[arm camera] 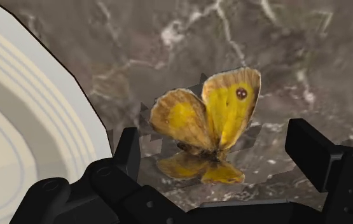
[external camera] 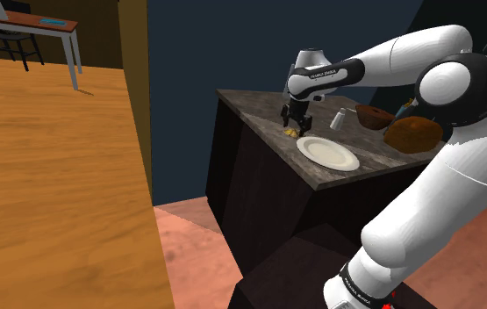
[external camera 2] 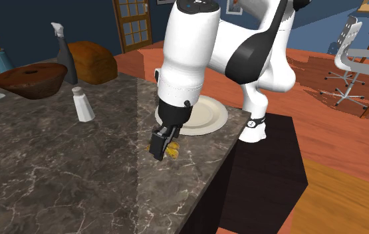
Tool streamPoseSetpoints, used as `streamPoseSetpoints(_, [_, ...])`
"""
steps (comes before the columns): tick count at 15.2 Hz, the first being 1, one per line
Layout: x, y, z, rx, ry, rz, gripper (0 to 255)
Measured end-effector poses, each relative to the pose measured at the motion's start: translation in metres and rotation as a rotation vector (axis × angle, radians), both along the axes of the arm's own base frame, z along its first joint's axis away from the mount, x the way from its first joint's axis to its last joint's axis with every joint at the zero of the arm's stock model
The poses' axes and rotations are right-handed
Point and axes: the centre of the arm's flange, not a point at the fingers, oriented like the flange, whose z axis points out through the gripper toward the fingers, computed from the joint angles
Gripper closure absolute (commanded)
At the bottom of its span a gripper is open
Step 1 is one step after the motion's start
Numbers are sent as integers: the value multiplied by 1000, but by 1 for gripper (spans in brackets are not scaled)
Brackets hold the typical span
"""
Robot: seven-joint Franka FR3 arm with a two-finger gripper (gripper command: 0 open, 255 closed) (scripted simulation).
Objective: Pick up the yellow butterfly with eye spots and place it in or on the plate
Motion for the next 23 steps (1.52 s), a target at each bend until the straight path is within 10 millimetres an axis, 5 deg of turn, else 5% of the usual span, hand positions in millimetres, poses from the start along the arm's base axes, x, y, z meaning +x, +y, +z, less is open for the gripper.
streamPoseSetpoints(1, [0,0,0,0,0,0,0])
streamPoseSetpoints(2, [0,0,0,0,0,0,255])
streamPoseSetpoints(13, [0,-2,5,-2,-4,-1,255])
streamPoseSetpoints(23, [-1,0,52,0,-1,0,255])
